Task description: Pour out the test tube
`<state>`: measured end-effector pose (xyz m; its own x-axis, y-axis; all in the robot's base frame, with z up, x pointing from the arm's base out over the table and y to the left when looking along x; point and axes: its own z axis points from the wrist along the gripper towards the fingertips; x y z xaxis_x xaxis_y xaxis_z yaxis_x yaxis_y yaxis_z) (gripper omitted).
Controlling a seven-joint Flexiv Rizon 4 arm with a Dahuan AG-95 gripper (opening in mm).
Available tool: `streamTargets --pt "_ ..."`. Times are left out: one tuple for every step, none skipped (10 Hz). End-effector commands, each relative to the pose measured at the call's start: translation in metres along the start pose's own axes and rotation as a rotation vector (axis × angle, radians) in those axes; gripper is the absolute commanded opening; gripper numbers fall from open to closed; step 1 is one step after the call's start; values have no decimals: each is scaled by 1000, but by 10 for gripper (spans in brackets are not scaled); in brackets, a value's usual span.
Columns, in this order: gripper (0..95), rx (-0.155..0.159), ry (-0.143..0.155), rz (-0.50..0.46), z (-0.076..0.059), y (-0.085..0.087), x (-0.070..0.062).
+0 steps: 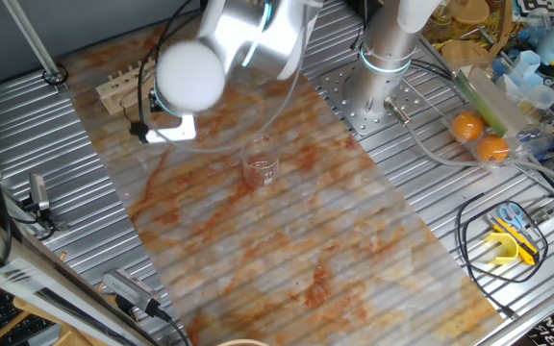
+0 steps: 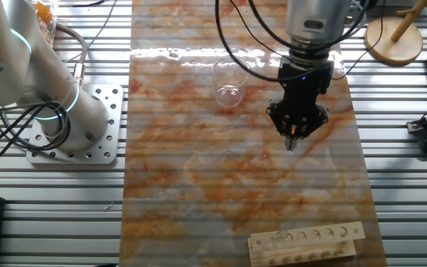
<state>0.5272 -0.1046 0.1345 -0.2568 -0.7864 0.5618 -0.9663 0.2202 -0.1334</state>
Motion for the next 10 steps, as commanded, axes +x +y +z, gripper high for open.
streamTargets --pt "0 7 12 -47 0 -3 0" --pt "0 10 6 -26 0 -2 1" --pt "0 10 3 -18 0 -2 1" --pt "0 10 3 -22 0 -2 1" --pt "0 10 2 -42 0 -1 1" --pt "0 11 7 -35 1 0 1" --pt "0 21 7 -28 1 0 1" --pt "0 21 -45 -16 1 0 1" --pt "0 14 -55 -14 1 0 1" --pt "0 6 -45 -31 1 0 1"
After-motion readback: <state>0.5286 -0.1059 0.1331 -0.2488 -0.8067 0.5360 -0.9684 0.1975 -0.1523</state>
